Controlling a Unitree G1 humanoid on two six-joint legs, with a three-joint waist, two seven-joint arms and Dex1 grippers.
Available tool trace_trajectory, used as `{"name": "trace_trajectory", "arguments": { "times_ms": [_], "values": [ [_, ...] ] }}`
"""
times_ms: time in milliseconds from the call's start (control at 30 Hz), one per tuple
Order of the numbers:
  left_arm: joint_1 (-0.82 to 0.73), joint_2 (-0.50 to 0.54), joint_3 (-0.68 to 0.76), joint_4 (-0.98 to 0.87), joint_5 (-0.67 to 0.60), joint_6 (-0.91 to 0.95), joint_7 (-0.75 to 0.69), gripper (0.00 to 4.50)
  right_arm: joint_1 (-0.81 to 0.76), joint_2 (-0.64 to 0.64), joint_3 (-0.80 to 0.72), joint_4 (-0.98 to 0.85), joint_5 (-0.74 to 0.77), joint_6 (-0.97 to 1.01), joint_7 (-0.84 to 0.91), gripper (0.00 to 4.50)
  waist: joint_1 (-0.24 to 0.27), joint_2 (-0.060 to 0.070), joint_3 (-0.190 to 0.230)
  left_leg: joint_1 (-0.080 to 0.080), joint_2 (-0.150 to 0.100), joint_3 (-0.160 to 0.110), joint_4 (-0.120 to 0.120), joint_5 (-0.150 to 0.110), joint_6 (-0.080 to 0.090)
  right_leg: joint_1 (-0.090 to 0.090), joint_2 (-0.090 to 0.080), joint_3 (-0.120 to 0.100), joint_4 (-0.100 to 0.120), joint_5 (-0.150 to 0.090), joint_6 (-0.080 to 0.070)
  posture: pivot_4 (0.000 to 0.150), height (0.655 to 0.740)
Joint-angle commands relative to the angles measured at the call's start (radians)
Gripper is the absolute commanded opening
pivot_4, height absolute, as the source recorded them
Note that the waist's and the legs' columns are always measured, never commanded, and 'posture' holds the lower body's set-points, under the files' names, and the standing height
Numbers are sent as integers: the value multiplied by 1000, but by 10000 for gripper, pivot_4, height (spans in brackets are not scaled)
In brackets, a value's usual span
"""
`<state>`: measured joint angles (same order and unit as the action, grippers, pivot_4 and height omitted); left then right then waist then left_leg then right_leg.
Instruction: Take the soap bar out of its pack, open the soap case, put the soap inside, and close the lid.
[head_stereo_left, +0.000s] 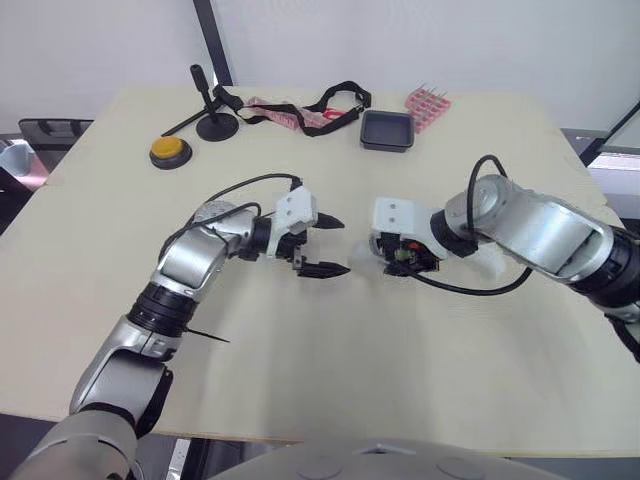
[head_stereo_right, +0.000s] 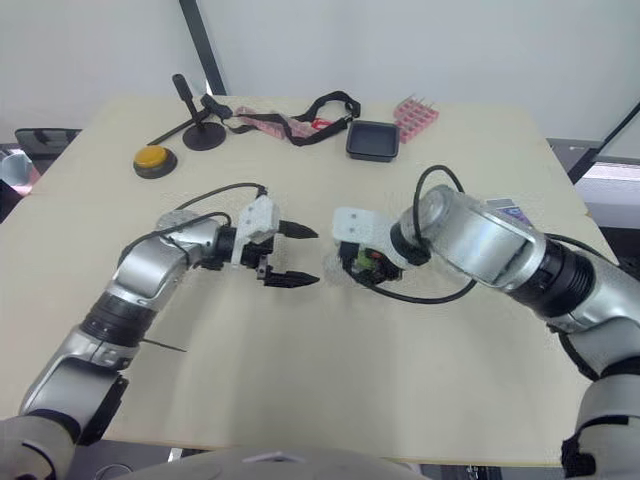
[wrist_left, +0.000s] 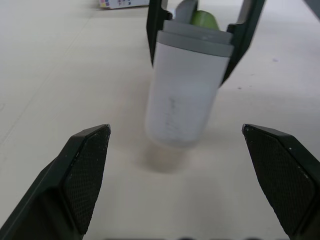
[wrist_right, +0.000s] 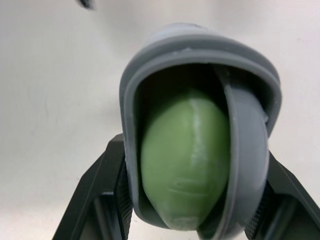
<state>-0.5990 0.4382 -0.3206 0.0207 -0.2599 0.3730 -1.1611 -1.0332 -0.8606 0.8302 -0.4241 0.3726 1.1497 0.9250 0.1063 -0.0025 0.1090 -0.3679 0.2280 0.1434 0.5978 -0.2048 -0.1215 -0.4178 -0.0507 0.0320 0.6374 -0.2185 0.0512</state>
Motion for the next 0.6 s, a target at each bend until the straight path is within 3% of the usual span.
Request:
{"name": "trace_trajectory", "arguments": {
  "times_ms": [33,600],
  "values": [
    [-19,-15,-10,-41,18,7,29,44915,-52,-3,33,-12,-80,-36,46,21447,-1,0,0,0,0,0,0,0,0,0,0,0,1,0,0,1500,7400],
    [-27,-71,-41,-5,42,-65,34,44915,-81,73,52,29,-187,-64,180,21447,-3,0,0,0,0,0,1,0,1,0,0,1,4,0,0,1500,7400]
  ]
}}
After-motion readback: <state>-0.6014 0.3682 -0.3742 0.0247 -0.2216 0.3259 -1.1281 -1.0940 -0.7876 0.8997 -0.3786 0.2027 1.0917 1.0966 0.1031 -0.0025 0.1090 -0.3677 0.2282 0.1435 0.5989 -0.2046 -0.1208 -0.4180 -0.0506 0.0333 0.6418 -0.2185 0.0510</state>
